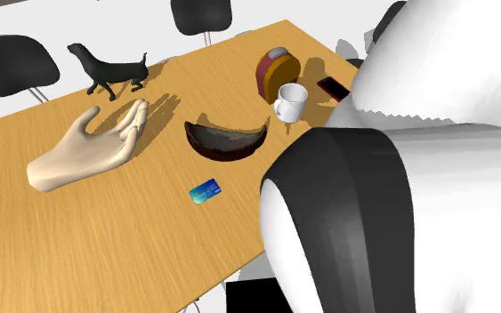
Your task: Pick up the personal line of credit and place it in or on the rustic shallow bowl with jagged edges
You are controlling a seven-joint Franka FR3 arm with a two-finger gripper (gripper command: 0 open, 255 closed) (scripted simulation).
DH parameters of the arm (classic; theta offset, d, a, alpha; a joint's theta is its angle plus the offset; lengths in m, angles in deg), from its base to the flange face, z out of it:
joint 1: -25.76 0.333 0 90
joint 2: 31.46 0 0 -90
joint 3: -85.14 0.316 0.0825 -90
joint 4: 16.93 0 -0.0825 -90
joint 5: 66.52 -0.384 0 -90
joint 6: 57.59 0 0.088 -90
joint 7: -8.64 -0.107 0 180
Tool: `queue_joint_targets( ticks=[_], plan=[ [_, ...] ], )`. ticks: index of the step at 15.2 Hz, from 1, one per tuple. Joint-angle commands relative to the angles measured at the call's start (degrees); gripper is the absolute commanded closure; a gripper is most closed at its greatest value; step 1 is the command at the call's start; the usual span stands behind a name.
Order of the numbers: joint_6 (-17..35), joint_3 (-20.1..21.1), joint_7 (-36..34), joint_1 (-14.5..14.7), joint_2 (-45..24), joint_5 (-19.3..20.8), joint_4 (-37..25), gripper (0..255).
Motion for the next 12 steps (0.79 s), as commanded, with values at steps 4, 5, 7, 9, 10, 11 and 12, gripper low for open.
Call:
queue_joint_targets(
  ticks=[4, 5, 7, 9, 10, 11, 12],
  plan=[
    [5.01, 7.62, -13.98, -0.71, -3.82, -4.89, 2.15, 0],
    [6.01, 9.15, -16.72, -0.86, -4.9, -5.79, 2.21, 0],
    [8.1, 12.24, -22.19, -1.27, -7.41, -7.46, 2.01, 0],
    [10.31, 15.33, -27.65, -1.84, -10.37, -8.87, 1.42, 0],
    [11.45, 16.86, -30.4, -2.18, -12.02, -9.44, 0.97, 0],
    [12.6, 18.4, -33.15, -2.58, -13.76, -9.92, 0.44, 0],
    [13.78, 19.91, -35.93, -2.99, -15.62, -10.27, -0.19, 0]
  ],
)
